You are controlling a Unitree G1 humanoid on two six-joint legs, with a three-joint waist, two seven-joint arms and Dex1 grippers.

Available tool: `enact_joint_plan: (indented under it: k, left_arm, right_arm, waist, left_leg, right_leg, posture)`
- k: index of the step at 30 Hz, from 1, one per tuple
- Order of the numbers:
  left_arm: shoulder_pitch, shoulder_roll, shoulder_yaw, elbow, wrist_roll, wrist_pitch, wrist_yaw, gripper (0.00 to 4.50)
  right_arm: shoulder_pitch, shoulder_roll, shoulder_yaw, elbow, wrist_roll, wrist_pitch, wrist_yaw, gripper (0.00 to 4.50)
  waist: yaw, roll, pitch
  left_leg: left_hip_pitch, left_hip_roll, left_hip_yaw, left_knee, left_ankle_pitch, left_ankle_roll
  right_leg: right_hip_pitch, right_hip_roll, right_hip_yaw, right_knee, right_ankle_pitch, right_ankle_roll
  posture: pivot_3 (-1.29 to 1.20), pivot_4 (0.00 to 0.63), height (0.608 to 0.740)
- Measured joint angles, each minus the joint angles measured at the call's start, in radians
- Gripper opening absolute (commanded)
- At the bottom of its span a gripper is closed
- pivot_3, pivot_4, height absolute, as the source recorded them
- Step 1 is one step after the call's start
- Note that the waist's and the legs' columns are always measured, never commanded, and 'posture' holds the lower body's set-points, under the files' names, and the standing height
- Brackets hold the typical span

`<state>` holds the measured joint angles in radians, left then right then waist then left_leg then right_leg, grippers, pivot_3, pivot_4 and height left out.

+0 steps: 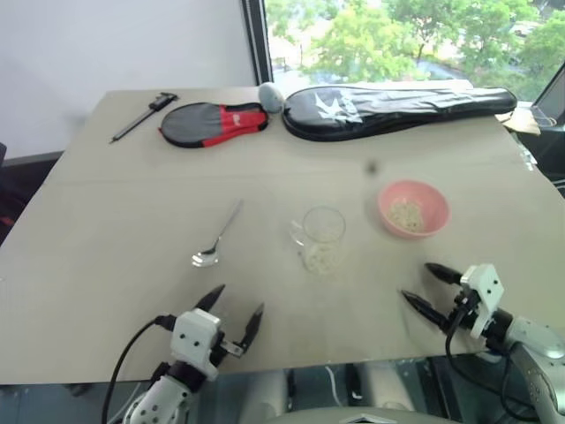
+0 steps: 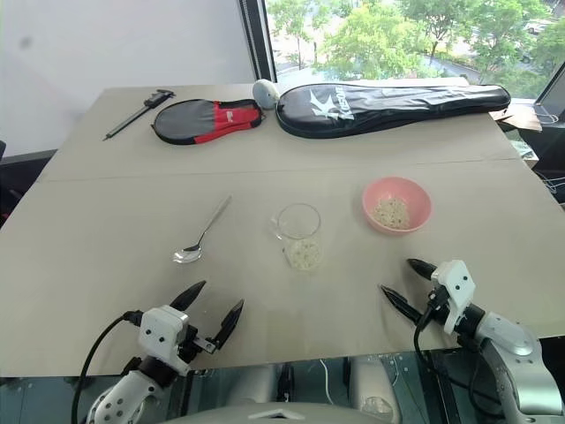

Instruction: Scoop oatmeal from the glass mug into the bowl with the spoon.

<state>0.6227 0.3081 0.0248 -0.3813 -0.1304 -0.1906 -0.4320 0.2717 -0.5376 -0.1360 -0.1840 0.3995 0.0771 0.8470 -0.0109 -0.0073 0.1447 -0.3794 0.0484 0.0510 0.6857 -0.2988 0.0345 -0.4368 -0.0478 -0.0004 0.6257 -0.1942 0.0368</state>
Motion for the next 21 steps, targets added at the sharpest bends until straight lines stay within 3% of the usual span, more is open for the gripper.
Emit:
enact_joint_plan:
  k: [21]
  left_arm:
    - [-0.004, 0.000, 0.005, 0.012, -0.034, -0.012, -0.020, 4.50]
  right_arm:
    - [-0.002, 0.000, 0.001, 0.000, -0.003, -0.002, -0.003, 4.45]
  waist:
    - [0.000, 0.000, 0.000]
  left_leg:
    - [0.000, 0.000, 0.000, 0.000, 0.000, 0.000]
  right_leg:
    - [0.000, 0.000, 0.000, 0.000, 0.000, 0.000]
  posture:
    - [0.00, 0.150, 0.740]
